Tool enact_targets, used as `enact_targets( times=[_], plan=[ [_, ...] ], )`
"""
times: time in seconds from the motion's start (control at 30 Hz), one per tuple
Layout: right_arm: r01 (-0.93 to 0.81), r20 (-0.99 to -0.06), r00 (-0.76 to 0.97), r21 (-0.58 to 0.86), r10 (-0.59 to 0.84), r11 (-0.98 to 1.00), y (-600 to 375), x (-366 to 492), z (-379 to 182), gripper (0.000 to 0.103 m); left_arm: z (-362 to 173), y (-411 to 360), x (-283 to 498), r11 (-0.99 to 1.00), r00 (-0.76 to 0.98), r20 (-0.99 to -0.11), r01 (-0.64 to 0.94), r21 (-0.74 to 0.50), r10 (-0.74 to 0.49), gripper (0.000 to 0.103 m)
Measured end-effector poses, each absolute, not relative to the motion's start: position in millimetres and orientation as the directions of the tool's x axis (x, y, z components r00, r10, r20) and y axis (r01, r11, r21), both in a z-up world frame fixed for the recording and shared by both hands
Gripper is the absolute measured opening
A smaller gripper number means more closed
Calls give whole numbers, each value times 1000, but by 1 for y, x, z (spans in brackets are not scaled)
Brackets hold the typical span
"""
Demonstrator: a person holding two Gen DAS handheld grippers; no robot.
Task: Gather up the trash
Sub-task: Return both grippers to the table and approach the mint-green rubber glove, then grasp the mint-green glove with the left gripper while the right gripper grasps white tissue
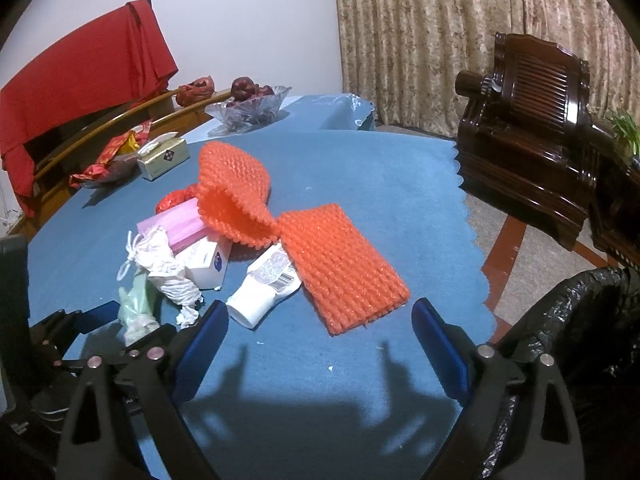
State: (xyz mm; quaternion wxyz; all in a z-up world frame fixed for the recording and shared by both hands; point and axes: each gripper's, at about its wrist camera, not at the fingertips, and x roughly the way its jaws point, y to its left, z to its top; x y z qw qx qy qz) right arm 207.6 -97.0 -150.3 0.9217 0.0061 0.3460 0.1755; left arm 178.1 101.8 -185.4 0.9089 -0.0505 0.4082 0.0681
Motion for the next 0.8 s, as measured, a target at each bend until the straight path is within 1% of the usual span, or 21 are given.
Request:
enact_targets(
  times=[0.07, 0.13, 0.17, 0.23, 0.27, 0.3, 0.37, 0.43, 0.47, 0.5, 0.7, 0.77, 0.8],
  plan=[
    [-323, -639, 695, 132, 329, 937, -97, 207, -152, 91, -185, 107, 177, 985, 658, -749, -166, -50, 73, 78],
    [-328, -644, 691, 125, 328, 936, -95, 206, -155, 91, -184, 111, 175, 985, 662, -747, -160, -60, 63, 75],
    [-332, -646, 689, 122, 329, 935, -93, 206, -156, 91, -184, 113, 174, 985, 662, -747, -159, -66, 57, 72],
    [-339, -648, 685, 121, 333, 933, -90, 205, -158, 91, -183, 119, 170, 985, 661, -749, -154, -77, 45, 63],
    [-341, -649, 684, 121, 334, 932, -89, 205, -158, 91, -184, 121, 169, 985, 655, -755, -149, -82, 36, 50],
    [-344, -649, 682, 121, 336, 931, -87, 205, -159, 91, -185, 127, 166, 985, 645, -764, -145, -96, 20, 49],
    [-349, -649, 680, 122, 341, 929, -86, 205, -159, 91, -184, 135, 161, 984, 635, -772, -148, -103, 14, 49],
    [-353, -651, 676, 125, 345, 927, -84, 205, -161, 91, -181, 141, 155, 983, 631, -776, -155, -95, 25, 52],
    [-354, -652, 675, 125, 345, 927, -83, 205, -161, 91, -180, 143, 154, 983, 628, -778, -157, -98, 23, 59],
    [-355, -653, 674, 124, 346, 927, -82, 205, -162, 91, -179, 144, 153, 981, 625, -780, -163, -101, 23, 63],
    [-360, -654, 671, 123, 349, 925, -77, 206, -162, 91, -181, 145, 168, 976, 618, -785, -190, -111, 32, 72],
    [-361, -654, 671, 124, 350, 924, -76, 206, -162, 91, -185, 145, 175, 974, 609, -792, -198, -106, 38, 73],
    [-362, -654, 671, 123, 350, 924, -76, 206, -162, 91, -188, 146, 179, 972, 603, -797, -205, -112, 35, 72]
  ],
)
